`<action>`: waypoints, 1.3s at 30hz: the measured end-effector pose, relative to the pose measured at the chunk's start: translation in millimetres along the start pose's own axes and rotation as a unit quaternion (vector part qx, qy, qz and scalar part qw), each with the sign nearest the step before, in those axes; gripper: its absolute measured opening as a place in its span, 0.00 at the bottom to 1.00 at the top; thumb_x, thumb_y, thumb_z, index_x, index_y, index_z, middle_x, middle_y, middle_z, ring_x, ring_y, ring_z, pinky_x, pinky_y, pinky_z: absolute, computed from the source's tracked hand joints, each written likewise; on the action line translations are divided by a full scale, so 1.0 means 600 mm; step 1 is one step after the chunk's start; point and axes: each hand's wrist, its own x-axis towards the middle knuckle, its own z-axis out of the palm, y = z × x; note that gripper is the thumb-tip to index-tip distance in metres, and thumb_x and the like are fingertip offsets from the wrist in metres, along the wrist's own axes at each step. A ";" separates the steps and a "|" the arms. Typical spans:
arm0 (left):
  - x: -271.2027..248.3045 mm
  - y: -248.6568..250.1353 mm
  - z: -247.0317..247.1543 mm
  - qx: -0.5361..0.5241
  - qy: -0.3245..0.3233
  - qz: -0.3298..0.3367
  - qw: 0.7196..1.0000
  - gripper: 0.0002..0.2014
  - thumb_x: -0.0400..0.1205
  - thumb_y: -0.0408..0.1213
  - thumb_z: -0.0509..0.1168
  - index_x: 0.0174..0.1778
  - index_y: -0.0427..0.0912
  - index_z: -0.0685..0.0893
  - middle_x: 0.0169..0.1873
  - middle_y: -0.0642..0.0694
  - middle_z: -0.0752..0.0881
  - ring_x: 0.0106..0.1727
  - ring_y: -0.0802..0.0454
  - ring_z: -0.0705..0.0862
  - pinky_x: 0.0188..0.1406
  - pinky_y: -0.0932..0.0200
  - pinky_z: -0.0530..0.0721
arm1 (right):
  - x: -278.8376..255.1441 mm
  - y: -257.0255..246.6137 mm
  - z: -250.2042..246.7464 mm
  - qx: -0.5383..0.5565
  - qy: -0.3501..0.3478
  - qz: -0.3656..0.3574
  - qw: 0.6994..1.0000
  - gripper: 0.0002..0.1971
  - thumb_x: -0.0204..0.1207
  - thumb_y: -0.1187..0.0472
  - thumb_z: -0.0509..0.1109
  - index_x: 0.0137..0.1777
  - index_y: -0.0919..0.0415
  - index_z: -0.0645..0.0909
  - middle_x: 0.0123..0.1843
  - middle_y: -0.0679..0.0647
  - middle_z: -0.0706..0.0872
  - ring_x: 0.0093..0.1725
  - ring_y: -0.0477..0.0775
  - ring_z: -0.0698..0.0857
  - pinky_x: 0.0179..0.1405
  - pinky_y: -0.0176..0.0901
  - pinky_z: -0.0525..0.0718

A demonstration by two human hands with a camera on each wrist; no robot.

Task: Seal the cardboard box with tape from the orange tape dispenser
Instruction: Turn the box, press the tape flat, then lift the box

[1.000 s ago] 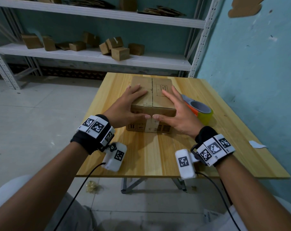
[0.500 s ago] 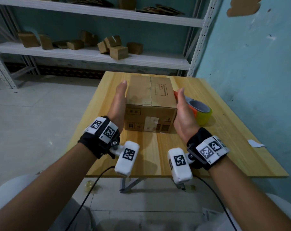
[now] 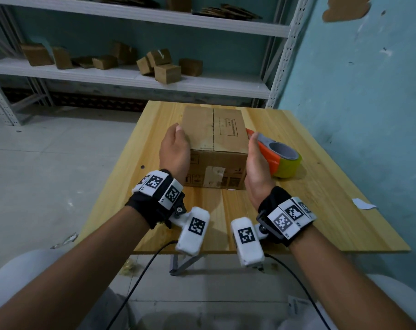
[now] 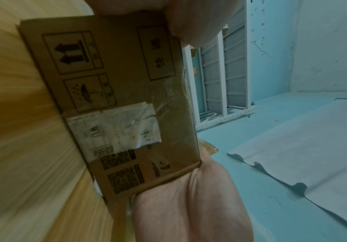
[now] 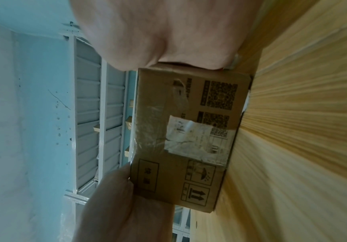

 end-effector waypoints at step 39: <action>0.068 0.059 -0.089 0.352 -0.332 0.098 0.870 0.42 0.67 0.64 0.70 0.78 0.63 0.65 0.82 0.55 0.56 0.81 0.50 0.57 0.77 0.49 0.63 | 0.030 -0.089 -0.060 -0.294 -0.233 -0.051 0.925 0.61 0.56 0.40 0.86 0.86 0.45 0.55 0.85 0.45 0.59 0.76 0.50 0.70 0.69 0.47 0.81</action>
